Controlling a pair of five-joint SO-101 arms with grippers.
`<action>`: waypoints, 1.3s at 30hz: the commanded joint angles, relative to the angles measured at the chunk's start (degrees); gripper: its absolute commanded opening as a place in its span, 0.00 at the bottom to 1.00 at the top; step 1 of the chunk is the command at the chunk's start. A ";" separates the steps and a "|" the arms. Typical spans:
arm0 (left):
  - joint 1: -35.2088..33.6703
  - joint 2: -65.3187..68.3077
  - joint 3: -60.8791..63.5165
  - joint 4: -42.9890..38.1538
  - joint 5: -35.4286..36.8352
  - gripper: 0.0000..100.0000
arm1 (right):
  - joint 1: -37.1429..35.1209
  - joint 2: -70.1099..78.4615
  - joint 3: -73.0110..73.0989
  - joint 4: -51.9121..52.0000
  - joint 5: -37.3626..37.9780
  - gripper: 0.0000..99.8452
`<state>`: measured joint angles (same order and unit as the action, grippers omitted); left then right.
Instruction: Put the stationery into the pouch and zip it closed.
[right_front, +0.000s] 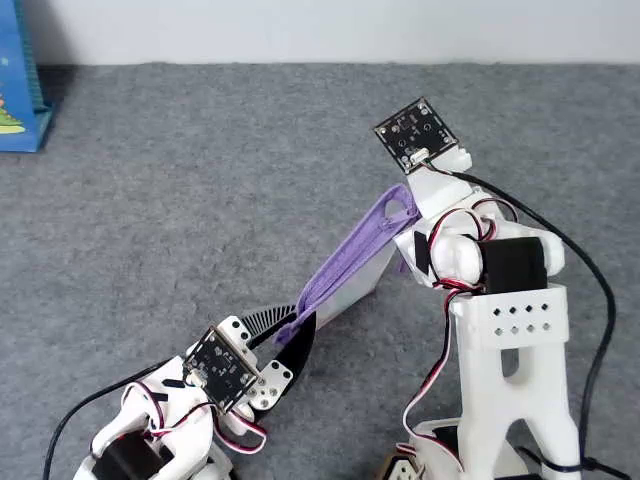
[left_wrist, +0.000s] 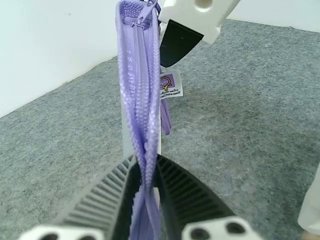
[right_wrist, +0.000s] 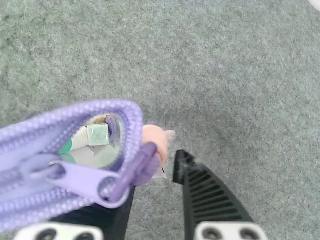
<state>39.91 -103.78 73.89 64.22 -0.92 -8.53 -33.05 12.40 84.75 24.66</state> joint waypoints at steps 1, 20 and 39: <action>0.09 -0.62 -1.19 0.88 0.09 0.01 | 0.04 -2.95 -0.97 1.45 0.88 0.13; 0.09 -0.62 -1.19 0.97 0.09 0.01 | -2.86 -1.71 -0.62 -2.24 3.34 0.13; 0.00 -0.62 -1.45 1.58 0.09 0.01 | 9.98 -9.27 -0.62 -4.18 9.93 0.01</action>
<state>40.18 -103.78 73.71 64.92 -0.92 -1.67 -40.18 12.40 81.49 33.27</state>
